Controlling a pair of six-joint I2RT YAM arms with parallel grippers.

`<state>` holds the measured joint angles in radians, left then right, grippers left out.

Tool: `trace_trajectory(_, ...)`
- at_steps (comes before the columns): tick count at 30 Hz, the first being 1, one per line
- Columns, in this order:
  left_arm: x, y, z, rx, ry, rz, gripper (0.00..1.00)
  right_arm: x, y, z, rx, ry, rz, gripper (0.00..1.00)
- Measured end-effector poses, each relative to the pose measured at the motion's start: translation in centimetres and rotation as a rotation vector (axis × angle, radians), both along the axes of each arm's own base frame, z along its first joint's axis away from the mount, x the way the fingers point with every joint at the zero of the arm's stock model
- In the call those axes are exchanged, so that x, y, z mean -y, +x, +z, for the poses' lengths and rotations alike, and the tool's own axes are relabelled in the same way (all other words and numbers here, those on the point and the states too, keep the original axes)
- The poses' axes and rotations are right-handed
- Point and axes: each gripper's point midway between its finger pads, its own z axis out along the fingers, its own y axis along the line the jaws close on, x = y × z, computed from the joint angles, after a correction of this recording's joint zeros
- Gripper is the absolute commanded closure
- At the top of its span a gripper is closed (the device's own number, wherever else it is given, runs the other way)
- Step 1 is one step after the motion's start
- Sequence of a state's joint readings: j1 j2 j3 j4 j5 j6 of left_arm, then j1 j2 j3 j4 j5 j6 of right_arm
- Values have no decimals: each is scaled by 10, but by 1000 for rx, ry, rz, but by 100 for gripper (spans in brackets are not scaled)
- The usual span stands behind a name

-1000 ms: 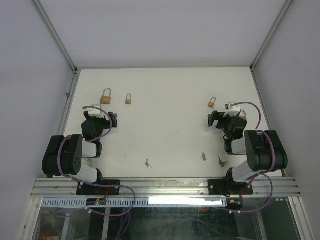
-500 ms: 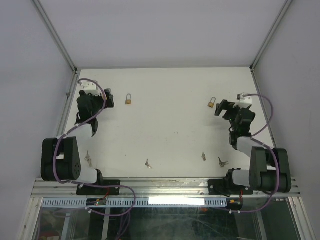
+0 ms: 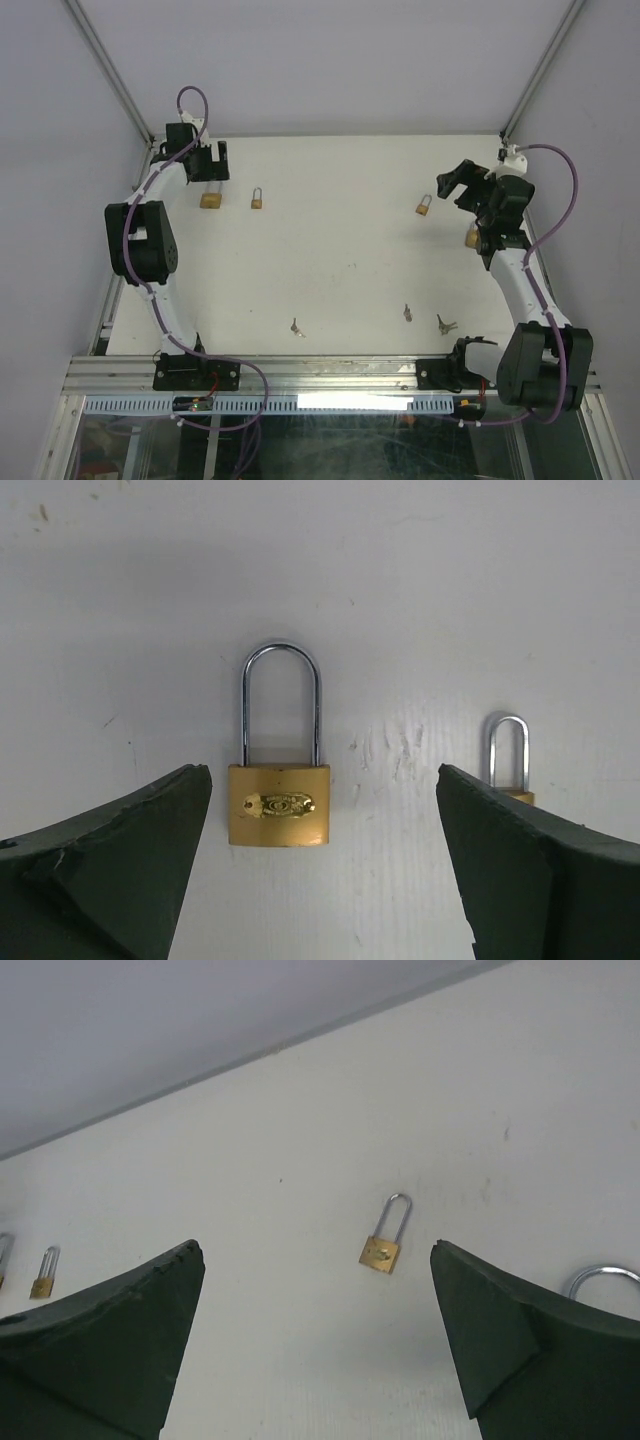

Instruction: Unlock with the key

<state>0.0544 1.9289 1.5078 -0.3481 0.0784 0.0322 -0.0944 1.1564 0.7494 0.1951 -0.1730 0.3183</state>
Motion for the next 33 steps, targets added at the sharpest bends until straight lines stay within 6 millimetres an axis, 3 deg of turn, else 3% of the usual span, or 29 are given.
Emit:
trace_trajectory(5, -11, 2, -55, -180, 39, 3, 1, -29, -10, -28, -124, 22, 90, 1)
trace_trajectory(9, -20, -8, -81, -271, 73, 7, 1, -49, -18, -40, -178, 29, 158, 1)
trace_trajectory(18, -22, -23, -96, -345, 78, -13, 1, -52, -22, -47, -208, 34, 167, 1)
trace_trajectory(21, -21, -25, -97, -355, 74, -17, 6, -52, -22, -47, -211, 38, 167, 1)
trace_trajectory(28, -21, -27, -98, -364, 73, -18, 32, -54, -23, -47, -214, 54, 167, 1)
trace_trajectory(33, -22, -29, -98, -369, 65, -17, 73, -54, -23, -47, -215, 58, 166, 1)
